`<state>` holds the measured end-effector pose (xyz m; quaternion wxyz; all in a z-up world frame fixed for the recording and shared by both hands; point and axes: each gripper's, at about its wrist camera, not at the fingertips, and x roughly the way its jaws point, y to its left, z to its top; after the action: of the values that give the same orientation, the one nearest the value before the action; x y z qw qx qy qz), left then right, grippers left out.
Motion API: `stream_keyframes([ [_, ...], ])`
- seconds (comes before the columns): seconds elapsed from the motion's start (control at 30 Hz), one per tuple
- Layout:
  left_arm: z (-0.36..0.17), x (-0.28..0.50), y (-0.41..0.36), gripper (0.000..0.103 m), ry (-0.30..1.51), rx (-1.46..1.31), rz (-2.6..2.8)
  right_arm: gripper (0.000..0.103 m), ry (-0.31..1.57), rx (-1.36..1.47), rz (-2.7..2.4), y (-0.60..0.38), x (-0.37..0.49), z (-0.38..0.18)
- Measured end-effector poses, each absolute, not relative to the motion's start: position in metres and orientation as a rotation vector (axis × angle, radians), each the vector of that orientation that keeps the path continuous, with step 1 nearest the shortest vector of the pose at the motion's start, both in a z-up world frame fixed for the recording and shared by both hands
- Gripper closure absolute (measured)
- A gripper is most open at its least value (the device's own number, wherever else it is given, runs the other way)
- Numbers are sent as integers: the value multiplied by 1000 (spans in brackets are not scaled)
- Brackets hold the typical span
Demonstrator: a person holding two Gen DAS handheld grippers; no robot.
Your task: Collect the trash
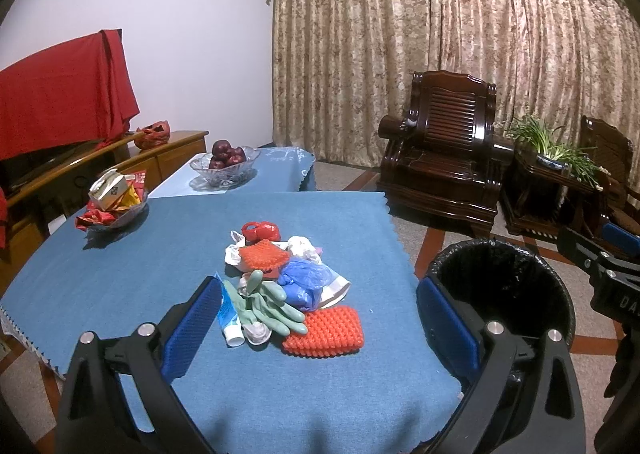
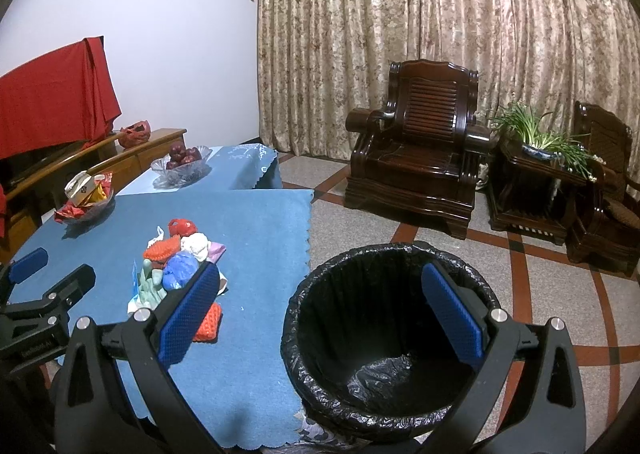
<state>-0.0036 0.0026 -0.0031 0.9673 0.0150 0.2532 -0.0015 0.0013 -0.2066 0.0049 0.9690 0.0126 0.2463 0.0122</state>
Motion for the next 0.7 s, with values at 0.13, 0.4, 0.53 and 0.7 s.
stream_keyframes([
  [0.13, -3, -4, 3, 6, 512, 30, -3, 5, 500, 26, 22, -207, 2, 5],
  [0.4, -2, -4, 2, 6, 513, 29, -2, 5, 500, 25, 23, -207, 2, 5],
  [0.53, -2, -4, 2, 6, 513, 30, -2, 5, 499, 25, 22, -207, 2, 5],
  [0.7, -2, -4, 2, 6, 513, 29, -3, 5, 500, 26, 22, -206, 2, 5],
])
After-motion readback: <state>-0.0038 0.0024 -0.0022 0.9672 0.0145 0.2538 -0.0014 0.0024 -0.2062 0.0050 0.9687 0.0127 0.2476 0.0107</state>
